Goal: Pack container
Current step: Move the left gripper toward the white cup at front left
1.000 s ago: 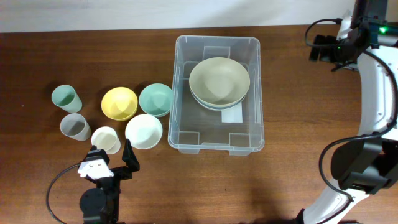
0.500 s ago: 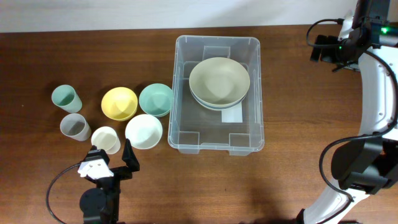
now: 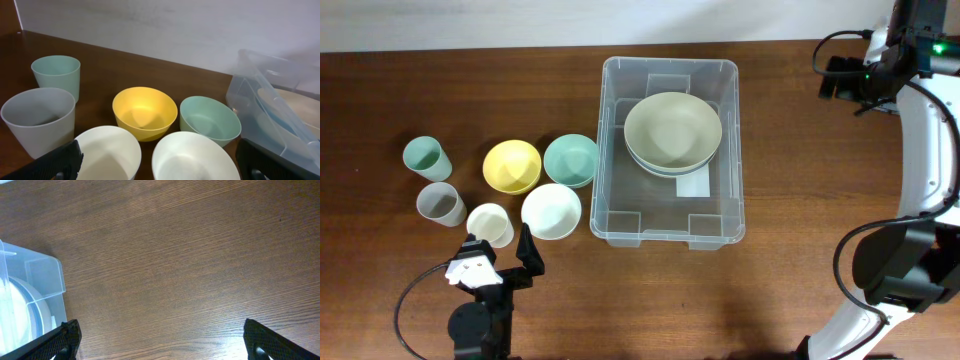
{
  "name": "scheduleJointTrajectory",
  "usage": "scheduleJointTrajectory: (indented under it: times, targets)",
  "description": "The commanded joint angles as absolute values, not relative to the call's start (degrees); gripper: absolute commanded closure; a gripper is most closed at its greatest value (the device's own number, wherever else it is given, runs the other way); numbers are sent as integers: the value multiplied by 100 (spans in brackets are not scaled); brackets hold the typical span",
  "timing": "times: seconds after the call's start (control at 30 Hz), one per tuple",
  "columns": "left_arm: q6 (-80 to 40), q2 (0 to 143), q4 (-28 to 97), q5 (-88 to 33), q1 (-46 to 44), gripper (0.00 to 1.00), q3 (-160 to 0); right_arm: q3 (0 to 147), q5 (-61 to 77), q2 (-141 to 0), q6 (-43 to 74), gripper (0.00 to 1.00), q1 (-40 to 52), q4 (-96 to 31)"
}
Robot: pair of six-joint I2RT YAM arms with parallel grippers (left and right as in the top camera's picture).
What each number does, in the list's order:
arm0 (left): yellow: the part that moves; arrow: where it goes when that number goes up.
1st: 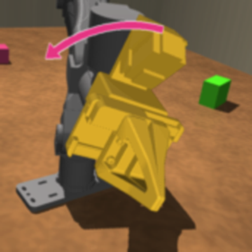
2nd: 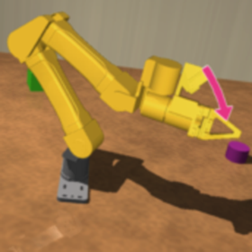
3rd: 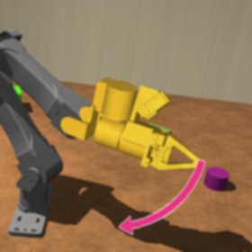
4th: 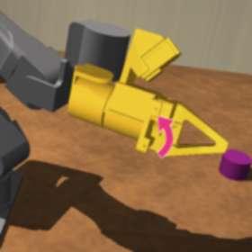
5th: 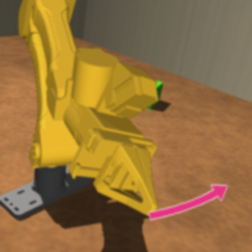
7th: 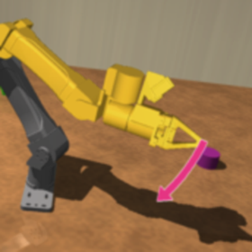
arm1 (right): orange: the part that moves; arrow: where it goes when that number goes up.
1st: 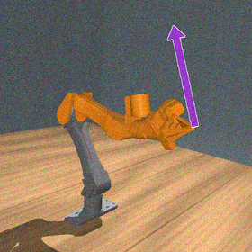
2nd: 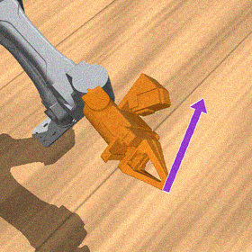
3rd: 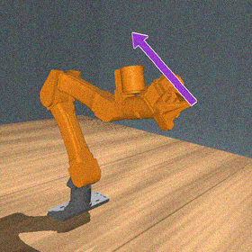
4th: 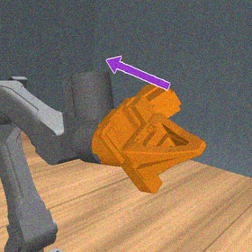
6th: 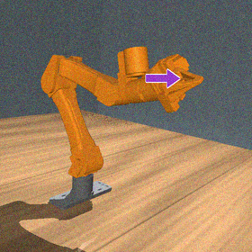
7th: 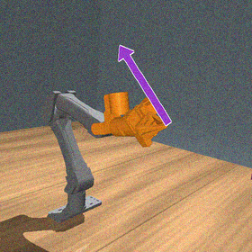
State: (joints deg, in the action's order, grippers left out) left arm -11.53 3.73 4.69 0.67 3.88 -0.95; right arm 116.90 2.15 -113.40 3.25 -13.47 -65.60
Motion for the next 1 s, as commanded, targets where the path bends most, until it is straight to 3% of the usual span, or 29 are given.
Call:
scheduleJointTrajectory:
  times: [0.0,0.23,0.37,0.5,0.63,0.9,0.97]
  targets:
    - [-1059,331,294,97,377,0,-56,11743,165,-11286,386,1,-1374,-6563]
    - [-1063,338,-14,165,388,0,-340,11743,167,-11286,386,1,-1374,-6563]
    - [-1122,701,1299,1402,392,0,-1603,11743,165,-11286,386,1,-1374,-6563]
    - [-1122,1404,1876,1339,390,0,-2585,11743,165,-11286,386,1,-1374,-6560]
    - [-1120,1616,1881,902,390,0,-2705,11743,167,-11286,386,1,-1374,-6563]
    - [-1258,1616,2043,1243,392,0,-2705,11743,167,-11286,386,1,-1374,-6563]
    - [-1638,1619,2272,1789,392,0,-2705,11743,165,-11286,386,1,-1374,-6563]
